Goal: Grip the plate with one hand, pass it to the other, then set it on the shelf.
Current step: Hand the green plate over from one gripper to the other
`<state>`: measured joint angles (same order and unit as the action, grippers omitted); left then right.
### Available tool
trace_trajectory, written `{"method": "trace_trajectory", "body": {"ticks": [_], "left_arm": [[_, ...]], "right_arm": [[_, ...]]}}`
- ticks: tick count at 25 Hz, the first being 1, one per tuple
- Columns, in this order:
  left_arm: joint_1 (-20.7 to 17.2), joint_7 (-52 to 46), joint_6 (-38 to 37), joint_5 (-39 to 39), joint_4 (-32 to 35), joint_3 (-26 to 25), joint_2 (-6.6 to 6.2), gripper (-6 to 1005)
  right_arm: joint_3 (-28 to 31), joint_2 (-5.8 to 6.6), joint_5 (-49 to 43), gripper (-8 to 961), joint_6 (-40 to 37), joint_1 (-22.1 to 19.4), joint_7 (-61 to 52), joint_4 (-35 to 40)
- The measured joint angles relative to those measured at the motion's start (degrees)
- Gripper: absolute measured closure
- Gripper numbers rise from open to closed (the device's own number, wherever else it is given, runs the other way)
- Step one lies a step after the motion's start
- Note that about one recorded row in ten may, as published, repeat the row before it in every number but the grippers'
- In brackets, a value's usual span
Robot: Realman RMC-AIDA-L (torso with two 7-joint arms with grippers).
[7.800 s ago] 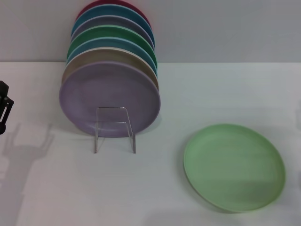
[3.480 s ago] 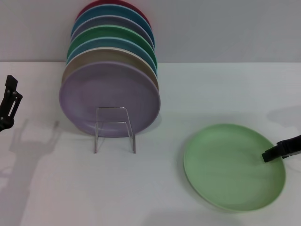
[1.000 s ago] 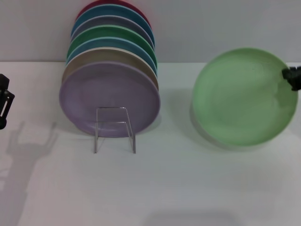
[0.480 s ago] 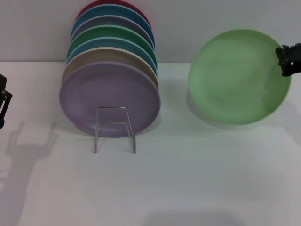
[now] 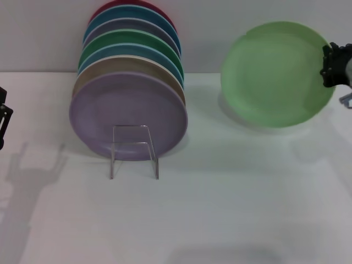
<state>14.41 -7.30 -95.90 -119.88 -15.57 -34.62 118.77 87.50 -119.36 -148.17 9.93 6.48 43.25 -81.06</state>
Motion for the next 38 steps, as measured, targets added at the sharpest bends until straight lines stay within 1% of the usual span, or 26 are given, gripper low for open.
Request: {"method": "trace_trajectory", "body": {"ticks": [1, 2, 4, 5, 6, 7, 10, 11, 12, 14, 15, 16, 17, 20, 21, 22, 25, 26, 28, 30, 31, 32, 37, 38], "left_arm": [[-0.03, -0.14, 0.00, 0.00, 0.00, 0.00, -0.01, 157], [-0.03, -0.14, 0.00, 0.00, 0.00, 0.00, -0.01, 157], [-0.21, -0.16, -0.12, 0.00, -0.03, 0.00, -0.02, 156], [-0.21, -0.16, -0.12, 0.00, -0.03, 0.00, -0.02, 156], [-0.28, -0.16, -0.32, 0.00, -0.04, 0.00, -0.02, 156], [-0.42, -0.16, -0.83, 0.00, -0.05, 0.00, 0.00, 156], [-0.62, -0.17, -1.55, 0.00, -0.07, 0.00, 0.02, 156], [-0.78, -0.17, -1.86, 0.00, -0.07, 0.00, 0.09, 156], [-0.78, -0.17, -1.86, 0.00, -0.07, 0.00, 0.09, 156], [-0.88, -0.17, -1.84, 0.00, -0.07, 0.00, 0.17, 156], [-0.90, -0.17, -1.62, 0.01, -0.07, 0.12, 0.21, 156], [-0.89, -0.17, -1.39, 0.00, -0.07, 0.76, 0.27, 156], [-0.89, -0.17, -1.39, 0.00, -0.07, 0.76, 0.27, 156], [-0.97, -0.17, -2.00, 0.00, -0.07, 2.49, 0.25, 156], [-1.21, -0.19, -2.74, 0.01, -0.17, 4.45, 0.16, 156], [-1.21, -0.19, -2.74, 0.01, -0.17, 4.45, 0.16, 156], [-2.01, -0.24, -3.30, 0.00, -1.34, 6.95, 0.00, 157], [-2.66, -0.24, -3.43, -0.01, -2.54, 8.09, -0.03, 157], [-2.83, -0.21, -3.47, -0.02, -2.92, 8.82, -0.02, 157], [-2.87, -0.20, -3.48, -0.06, -3.32, 9.97, -0.02, 157], [-2.84, -0.03, -3.15, -0.08, -3.62, 11.71, -0.06, 157], [-2.84, -0.03, -3.15, -0.08, -3.62, 11.71, -0.06, 157], [-2.58, -0.15, -2.56, -0.10, -3.67, 13.90, -0.20, 157], [-2.50, -0.24, -2.53, -0.09, -3.67, 14.43, -0.27, 157]], "right_arm": [[-2.63, -0.01, 0.00, 934, -6.20, -0.69, 0.00, 2.51], [-2.63, -0.01, 0.00, 934, -6.20, -0.69, 0.00, 2.51], [-4.99, -0.01, 0.20, 934, -11.81, -1.19, -0.09, 5.04], [-6.38, 0.00, 0.39, 934, -15.30, -1.51, -0.30, 6.55], [-9.11, -0.04, 0.68, 934, -22.16, -2.36, -0.77, 9.29], [-9.11, -0.04, 0.68, 934, -22.16, -2.36, -0.77, 9.29], [-12.79, -0.07, 0.73, 934, -31.92, -4.24, -1.90, 12.21], [-14.82, -0.08, 0.76, 934, -37.53, -5.81, -2.61, 13.61], [-14.82, -0.08, 0.76, 934, -37.53, -5.81, -2.61, 13.61], [-16.35, -0.10, 0.77, 935, -42.34, -7.18, -3.07, 14.89], [-17.28, -0.11, 0.78, 935, -44.97, -7.77, -3.52, 15.68], [-19.09, -0.11, 0.79, 935, -50.20, -8.49, -4.71, 17.91], [-19.09, -0.11, 0.79, 935, -50.20, -8.49, -4.71, 17.91], [-21.71, -0.09, 0.79, 935, -58.07, -8.71, -6.04, 22.64], [-22.85, -0.08, 0.79, 935, -62.07, -8.37, -7.17, 25.77], [-22.85, -0.08, 0.79, 935, -62.07, -8.37, -7.17, 25.77], [-24.17, 0.04, 0.73, 935, -66.54, -8.10, -10.65, 29.13], [-25.24, 0.18, 0.42, 935, -69.33, -8.10, -12.95, 31.01], [-25.91, 0.23, 0.27, 935, -70.65, -8.07, -13.78, 31.91], [-27.59, 0.29, 0.15, 934, -73.33, -7.90, -15.26, 33.88], [-29.19, 0.26, 0.15, 934, -75.71, -7.80, -16.37, 35.38], [-29.19, 0.26, 0.15, 934, -75.71, -7.80, -16.37, 35.38], [-34.68, 0.00, 0.59, 934, -81.51, -8.75, -20.68, 38.53], [-34.68, 0.00, 0.59, 934, -81.51, -8.75, -20.68, 38.53]]}}
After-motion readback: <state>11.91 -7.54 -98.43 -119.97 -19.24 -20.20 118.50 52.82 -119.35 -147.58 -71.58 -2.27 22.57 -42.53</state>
